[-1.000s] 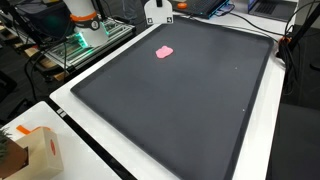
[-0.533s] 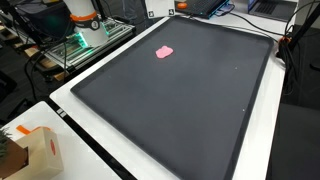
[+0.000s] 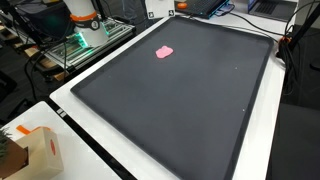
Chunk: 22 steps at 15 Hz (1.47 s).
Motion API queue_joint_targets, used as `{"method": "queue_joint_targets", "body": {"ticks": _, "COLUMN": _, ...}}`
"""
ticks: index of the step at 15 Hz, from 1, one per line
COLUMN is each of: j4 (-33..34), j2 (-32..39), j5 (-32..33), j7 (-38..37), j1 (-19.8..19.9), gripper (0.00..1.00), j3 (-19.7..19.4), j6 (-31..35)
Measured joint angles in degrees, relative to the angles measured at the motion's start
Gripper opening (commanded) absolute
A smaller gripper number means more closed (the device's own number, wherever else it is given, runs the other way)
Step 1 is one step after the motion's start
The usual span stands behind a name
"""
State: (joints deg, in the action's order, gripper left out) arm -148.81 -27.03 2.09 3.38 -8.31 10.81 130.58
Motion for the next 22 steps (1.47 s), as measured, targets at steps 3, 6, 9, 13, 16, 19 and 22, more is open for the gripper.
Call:
{"method": "queue_joint_targets", "body": {"ticks": 3, "j4": -0.26, "j2": 2.72, "j5": -0.24, "j7": 1.12, "j1": -0.06, "gripper": 0.01, "j3": -1.01, "j6": 0.73}}
{"method": "queue_joint_targets", "body": {"ticks": 6, "j4": -1.12, "j2": 6.79, "j5": -0.64, "j7": 5.09, "j1": -0.27, "gripper": 0.01, "j3": -3.02, "j6": 4.01}}
{"method": "queue_joint_targets", "body": {"ticks": 9, "j4": -2.27, "j2": 10.75, "j5": -0.69, "j7": 9.55, "j1": -0.27, "gripper": 0.01, "j3": -4.99, "j6": 8.55}}
{"method": "queue_joint_targets", "body": {"ticks": 13, "j4": -3.65, "j2": 14.67, "j5": -1.37, "j7": 15.5, "j1": -0.23, "gripper": 0.01, "j3": -7.5, "j6": 13.02}}
{"method": "queue_joint_targets", "body": {"ticks": 16, "j4": -4.18, "j2": 17.36, "j5": -1.49, "j7": 16.79, "j1": -0.06, "gripper": 0.01, "j3": -8.25, "j6": 13.51}}
{"method": "queue_joint_targets", "body": {"ticks": 19, "j4": -4.18, "j2": 20.31, "j5": -2.76, "j7": 17.2, "j1": 0.02, "gripper": 0.01, "j3": -8.33, "j6": 13.7}}
{"method": "queue_joint_targets", "body": {"ticks": 22, "j4": -4.07, "j2": 22.2, "j5": -5.19, "j7": 18.69, "j1": 0.01, "gripper": 0.01, "j3": -8.27, "j6": 15.58}}
